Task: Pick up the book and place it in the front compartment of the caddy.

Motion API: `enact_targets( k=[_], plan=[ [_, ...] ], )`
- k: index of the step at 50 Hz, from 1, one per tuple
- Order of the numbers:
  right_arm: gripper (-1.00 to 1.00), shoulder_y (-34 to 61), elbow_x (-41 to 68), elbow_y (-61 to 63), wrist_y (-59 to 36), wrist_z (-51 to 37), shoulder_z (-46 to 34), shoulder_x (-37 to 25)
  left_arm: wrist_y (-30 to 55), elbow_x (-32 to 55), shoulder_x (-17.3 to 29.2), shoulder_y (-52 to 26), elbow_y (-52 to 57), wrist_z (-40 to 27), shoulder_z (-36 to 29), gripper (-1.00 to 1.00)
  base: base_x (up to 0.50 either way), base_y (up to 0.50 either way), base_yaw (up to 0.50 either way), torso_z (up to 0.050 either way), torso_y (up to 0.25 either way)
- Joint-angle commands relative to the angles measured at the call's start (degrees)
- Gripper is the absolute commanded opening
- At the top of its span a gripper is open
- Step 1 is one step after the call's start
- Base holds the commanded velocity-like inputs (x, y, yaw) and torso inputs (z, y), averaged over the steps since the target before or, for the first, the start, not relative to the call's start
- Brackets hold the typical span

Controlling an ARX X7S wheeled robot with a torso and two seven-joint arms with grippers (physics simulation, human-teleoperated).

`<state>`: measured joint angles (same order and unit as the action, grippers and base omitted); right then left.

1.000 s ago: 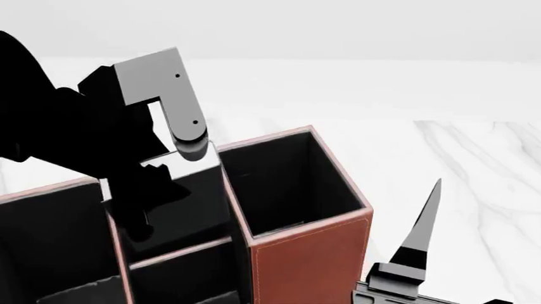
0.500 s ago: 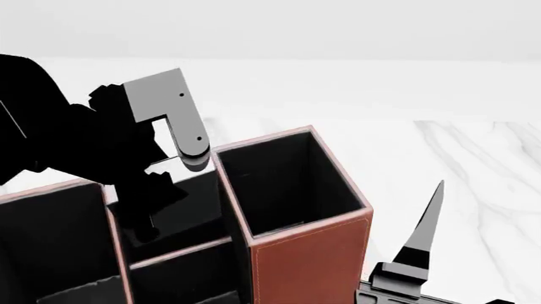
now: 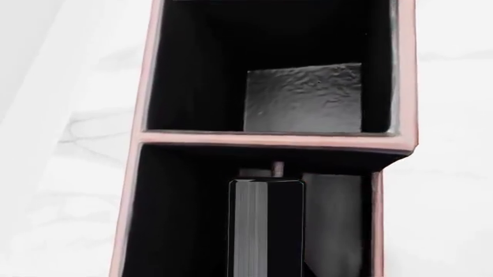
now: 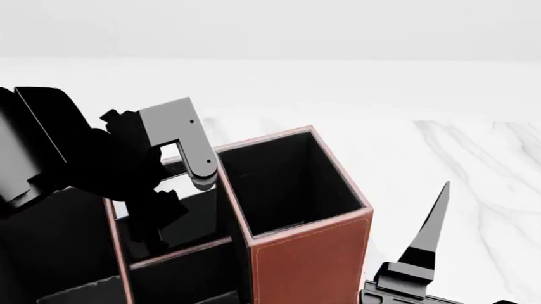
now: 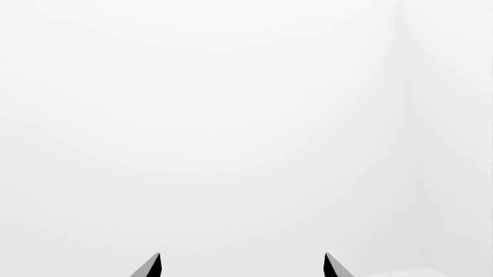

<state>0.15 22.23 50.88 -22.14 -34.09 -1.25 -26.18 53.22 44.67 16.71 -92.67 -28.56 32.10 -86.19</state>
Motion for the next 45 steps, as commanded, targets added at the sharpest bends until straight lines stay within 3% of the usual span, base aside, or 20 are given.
enact_targets(
  k=[1, 21, 45],
  plan=[
    [1.0, -0.2, 0.2, 0.0, 0.2, -0.2, 0.2, -0.2, -3.7, -3.2, -1.7, 1.1, -5.4, -0.3, -0.3, -1.0, 0.0, 0.0, 0.0, 0.0, 0.0],
    [1.0, -0.5, -0.7, -1.6, 1.2, -0.1, -1.1, 0.0, -10.5, -5.8, -3.6, 5.0, -11.9, 0.7, -1.0, -1.0, 0.0, 0.0, 0.0, 0.001, 0.002],
    [1.0, -0.3, -1.5, -3.9, 2.3, 0.2, -2.5, 0.2, -22.1, -9.7, -9.7, 9.1, -27.6, 4.9, -1.9, -1.0, 0.0, 0.0, 0.0, 0.0, 0.001]
  ],
)
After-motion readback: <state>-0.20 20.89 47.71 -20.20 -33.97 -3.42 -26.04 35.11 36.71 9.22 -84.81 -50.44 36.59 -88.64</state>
